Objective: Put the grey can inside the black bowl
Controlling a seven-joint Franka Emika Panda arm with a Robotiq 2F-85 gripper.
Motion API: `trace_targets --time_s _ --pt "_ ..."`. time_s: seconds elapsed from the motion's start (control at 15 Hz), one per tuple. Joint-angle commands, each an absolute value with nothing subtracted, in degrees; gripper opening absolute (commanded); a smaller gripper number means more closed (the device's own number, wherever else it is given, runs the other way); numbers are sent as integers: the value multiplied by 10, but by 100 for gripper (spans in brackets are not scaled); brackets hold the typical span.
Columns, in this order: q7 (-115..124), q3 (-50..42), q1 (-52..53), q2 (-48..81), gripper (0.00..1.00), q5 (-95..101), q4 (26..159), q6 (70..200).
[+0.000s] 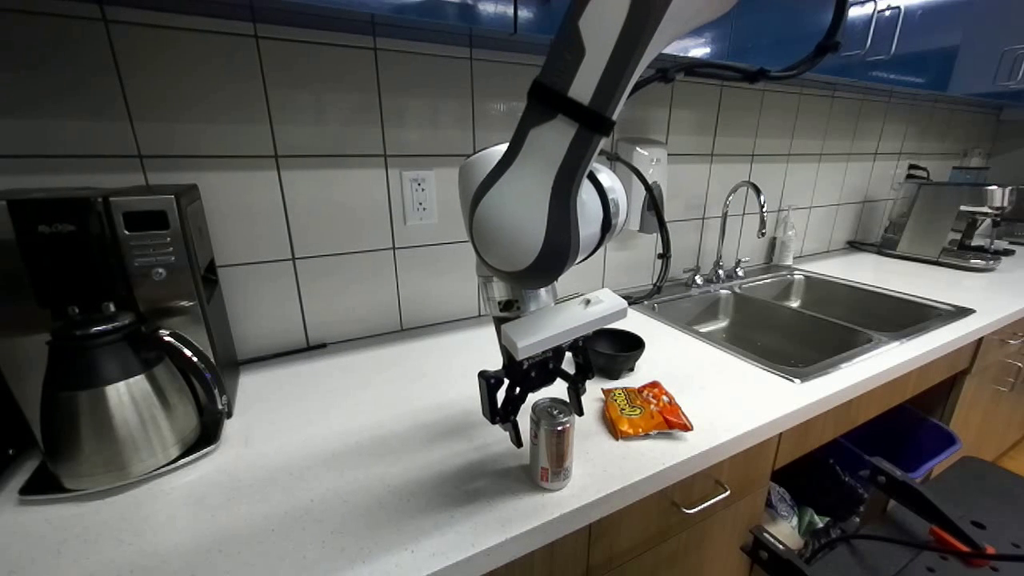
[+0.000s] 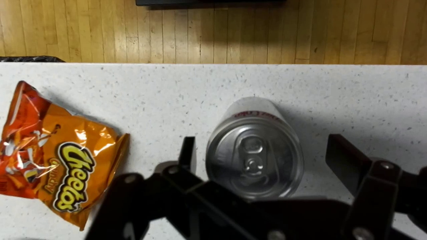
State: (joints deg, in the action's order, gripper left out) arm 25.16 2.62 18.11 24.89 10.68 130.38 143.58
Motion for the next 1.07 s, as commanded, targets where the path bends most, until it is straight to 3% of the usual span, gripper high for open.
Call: trace_targets --time_s 0.0,1.0 --pt "271 11 196 264 100 120 1285 1431" --pt "251 12 188 268 100 106 1288 1435"
